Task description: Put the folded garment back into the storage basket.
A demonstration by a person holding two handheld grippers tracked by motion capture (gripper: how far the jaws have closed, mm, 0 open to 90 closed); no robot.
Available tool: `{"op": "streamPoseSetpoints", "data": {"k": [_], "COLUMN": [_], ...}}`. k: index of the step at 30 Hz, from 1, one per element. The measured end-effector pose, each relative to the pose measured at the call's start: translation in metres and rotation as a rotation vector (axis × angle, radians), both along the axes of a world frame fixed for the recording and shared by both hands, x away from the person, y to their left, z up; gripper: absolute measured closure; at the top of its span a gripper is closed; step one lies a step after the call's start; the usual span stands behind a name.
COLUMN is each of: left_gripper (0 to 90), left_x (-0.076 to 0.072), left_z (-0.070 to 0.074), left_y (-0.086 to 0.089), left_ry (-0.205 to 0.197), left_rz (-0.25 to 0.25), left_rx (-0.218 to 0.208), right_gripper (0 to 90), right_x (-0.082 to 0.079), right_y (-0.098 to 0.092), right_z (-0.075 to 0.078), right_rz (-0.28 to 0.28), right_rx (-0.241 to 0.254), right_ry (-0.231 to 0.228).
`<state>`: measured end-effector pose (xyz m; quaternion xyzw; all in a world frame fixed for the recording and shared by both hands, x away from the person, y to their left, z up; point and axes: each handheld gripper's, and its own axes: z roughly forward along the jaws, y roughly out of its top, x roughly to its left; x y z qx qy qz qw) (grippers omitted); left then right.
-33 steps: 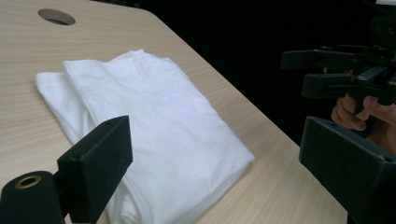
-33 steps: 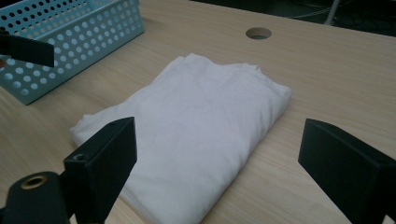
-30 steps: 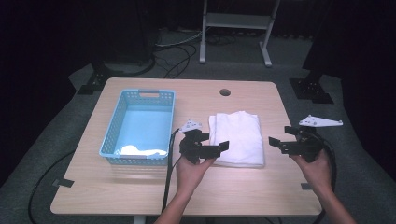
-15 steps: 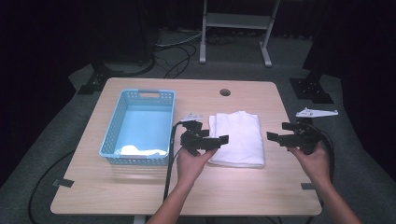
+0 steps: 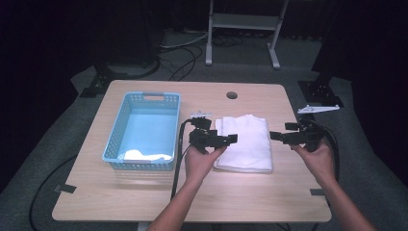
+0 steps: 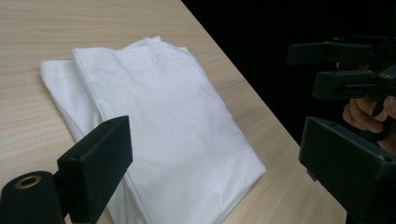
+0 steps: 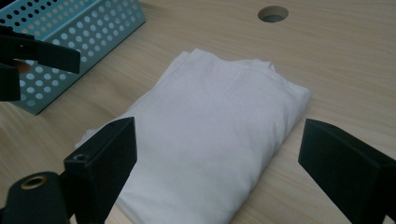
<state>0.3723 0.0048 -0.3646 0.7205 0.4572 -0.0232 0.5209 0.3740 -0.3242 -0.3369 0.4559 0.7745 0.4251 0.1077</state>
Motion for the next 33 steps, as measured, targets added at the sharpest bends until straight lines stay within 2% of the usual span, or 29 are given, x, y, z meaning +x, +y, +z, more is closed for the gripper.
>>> {"op": "streamPoseSetpoints", "data": {"k": [13, 19, 23, 33], "left_gripper": [9.4, 9.4, 9.4, 9.4], "left_x": [0.014, 0.021, 0.024, 0.034], "left_z": [0.002, 0.003, 0.003, -0.002], "left_y": [-0.007, -0.008, -0.009, -0.011], "left_ry": [0.041, 0.069, 0.074, 0.115], "left_rz": [0.001, 0.010, 0.014, 0.025], "left_rx": [0.041, 0.049, 0.051, 0.073], "right_gripper": [11.5, 11.5, 11.5, 11.5], "right_x": [0.016, 0.023, 0.027, 0.035], "right_y": [0.001, 0.002, 0.004, 0.005], "right_z": [0.001, -0.001, -0.002, -0.005], "right_rz": [-0.014, -0.020, -0.020, -0.027], "right_rx": [-0.022, -0.032, -0.039, -0.037], "right_ry": [0.057, 0.081, 0.091, 0.123]}}
